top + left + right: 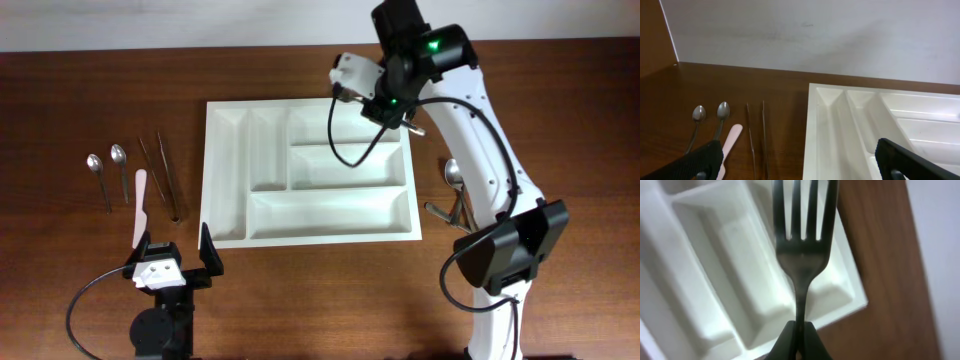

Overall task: Pack container
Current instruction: 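Carry the fork left and drop it into the tray's upper compartment, then return the right gripper to the cutlery pile and grasp another fork, then carry the fork into the tray's upper compartment and release it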

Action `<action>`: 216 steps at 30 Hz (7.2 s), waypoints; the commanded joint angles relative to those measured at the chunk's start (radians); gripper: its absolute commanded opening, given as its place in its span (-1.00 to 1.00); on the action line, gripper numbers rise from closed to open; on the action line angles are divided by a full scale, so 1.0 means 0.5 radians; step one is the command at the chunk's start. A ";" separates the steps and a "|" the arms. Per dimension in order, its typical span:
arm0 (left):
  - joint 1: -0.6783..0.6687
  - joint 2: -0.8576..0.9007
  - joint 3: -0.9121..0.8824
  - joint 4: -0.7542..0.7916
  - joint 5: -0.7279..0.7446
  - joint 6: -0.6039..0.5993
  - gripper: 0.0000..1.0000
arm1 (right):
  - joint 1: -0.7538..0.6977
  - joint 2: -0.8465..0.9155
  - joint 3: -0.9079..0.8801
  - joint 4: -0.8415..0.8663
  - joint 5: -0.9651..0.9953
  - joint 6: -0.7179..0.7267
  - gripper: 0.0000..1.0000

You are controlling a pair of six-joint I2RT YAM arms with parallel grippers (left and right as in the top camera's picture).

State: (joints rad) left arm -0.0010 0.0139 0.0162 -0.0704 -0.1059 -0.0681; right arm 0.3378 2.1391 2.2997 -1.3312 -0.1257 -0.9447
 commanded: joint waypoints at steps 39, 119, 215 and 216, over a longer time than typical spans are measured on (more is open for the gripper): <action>-0.010 -0.016 -0.014 0.004 -0.014 0.018 0.99 | -0.518 -0.180 0.008 0.098 -0.265 0.866 -0.07; -0.010 -0.016 -0.014 0.004 -0.014 0.018 0.98 | -1.114 -0.044 -1.817 0.742 0.113 2.062 -0.92; -0.010 -0.016 -0.014 0.004 -0.014 0.018 0.99 | -0.658 -0.301 -0.719 0.362 -0.040 1.804 0.31; -0.010 -0.016 -0.014 0.004 -0.014 0.018 0.98 | -0.709 -0.301 -0.745 0.346 -0.041 1.881 0.31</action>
State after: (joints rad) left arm -0.0010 0.0139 0.0162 -0.0704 -0.1059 -0.0681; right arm 0.0578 1.9839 1.9537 -1.1328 -0.1211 -0.1955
